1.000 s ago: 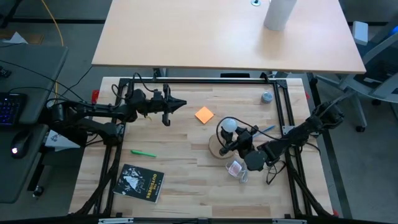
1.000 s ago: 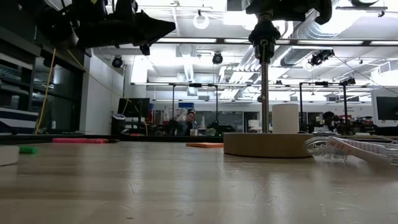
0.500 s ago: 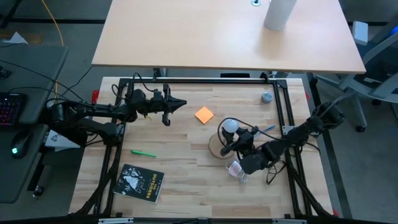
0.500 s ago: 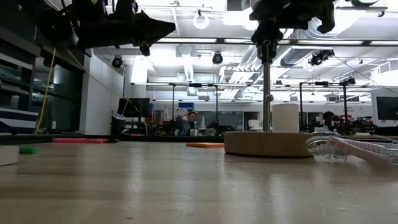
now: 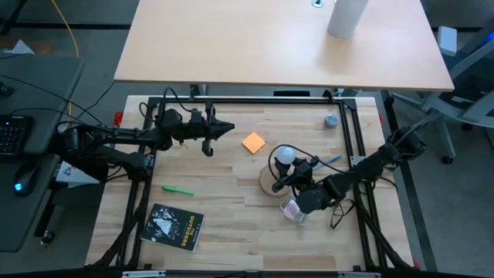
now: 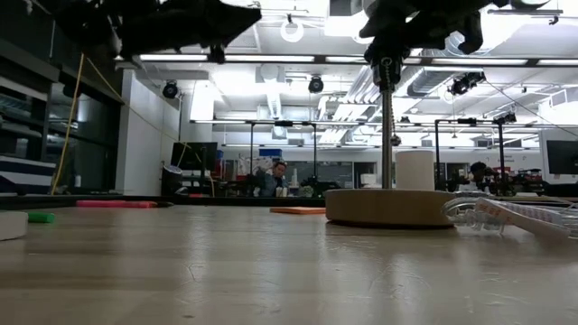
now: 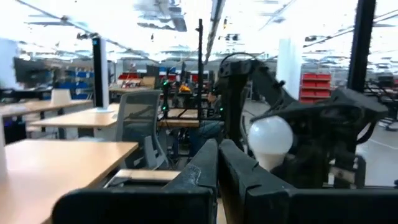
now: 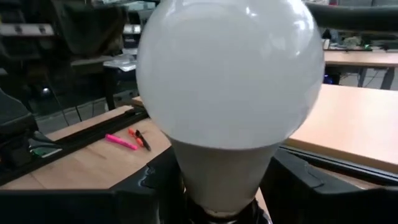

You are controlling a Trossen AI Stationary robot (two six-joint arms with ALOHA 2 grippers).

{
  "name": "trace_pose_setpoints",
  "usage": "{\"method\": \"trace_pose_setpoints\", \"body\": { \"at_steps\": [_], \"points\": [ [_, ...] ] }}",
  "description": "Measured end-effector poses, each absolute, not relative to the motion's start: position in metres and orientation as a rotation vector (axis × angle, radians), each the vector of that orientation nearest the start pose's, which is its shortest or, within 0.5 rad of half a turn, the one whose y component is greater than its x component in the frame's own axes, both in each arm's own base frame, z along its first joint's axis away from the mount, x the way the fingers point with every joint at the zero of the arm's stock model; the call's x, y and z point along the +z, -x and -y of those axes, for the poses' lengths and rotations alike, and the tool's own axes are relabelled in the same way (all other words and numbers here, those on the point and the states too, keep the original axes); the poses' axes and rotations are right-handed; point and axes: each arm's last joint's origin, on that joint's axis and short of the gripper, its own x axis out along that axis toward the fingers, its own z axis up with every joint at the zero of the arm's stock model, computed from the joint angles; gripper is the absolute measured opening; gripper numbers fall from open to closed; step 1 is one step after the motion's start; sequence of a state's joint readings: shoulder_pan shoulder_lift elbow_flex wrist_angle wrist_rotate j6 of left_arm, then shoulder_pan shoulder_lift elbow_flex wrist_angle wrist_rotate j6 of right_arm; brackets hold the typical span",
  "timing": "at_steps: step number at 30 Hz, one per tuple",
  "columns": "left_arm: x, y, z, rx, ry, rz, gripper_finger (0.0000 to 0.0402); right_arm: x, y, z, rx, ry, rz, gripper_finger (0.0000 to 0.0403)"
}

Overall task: Screw lightbulb
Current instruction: Insert the white lightbulb into the lamp

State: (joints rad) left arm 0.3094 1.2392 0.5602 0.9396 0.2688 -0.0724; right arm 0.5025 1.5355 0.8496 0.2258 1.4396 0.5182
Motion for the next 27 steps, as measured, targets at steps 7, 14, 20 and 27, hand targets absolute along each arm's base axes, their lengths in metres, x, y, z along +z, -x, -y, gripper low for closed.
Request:
{"method": "trace_pose_setpoints", "body": {
  "at_steps": [7,14,20,27],
  "points": [
    [0.296,-0.263,-0.066,0.01,-0.001,0.181,0.0015,0.228,-0.282,-0.117,-0.932,-0.102,-0.034,0.0175],
    [0.308,-0.282,-0.071,0.01,0.0,0.175,0.0083,0.228,-0.283,-0.116,-0.916,-0.066,-0.06,0.0176],
    [0.309,-0.291,-0.069,-0.004,0.006,0.172,0.0134,0.238,-0.286,-0.118,-0.924,0.009,-0.082,0.0177],
    [0.31,-0.291,-0.069,-0.007,0.039,0.174,0.0152,0.245,-0.289,-0.12,-0.9,-0.005,-0.079,0.0177]
  ]
}}
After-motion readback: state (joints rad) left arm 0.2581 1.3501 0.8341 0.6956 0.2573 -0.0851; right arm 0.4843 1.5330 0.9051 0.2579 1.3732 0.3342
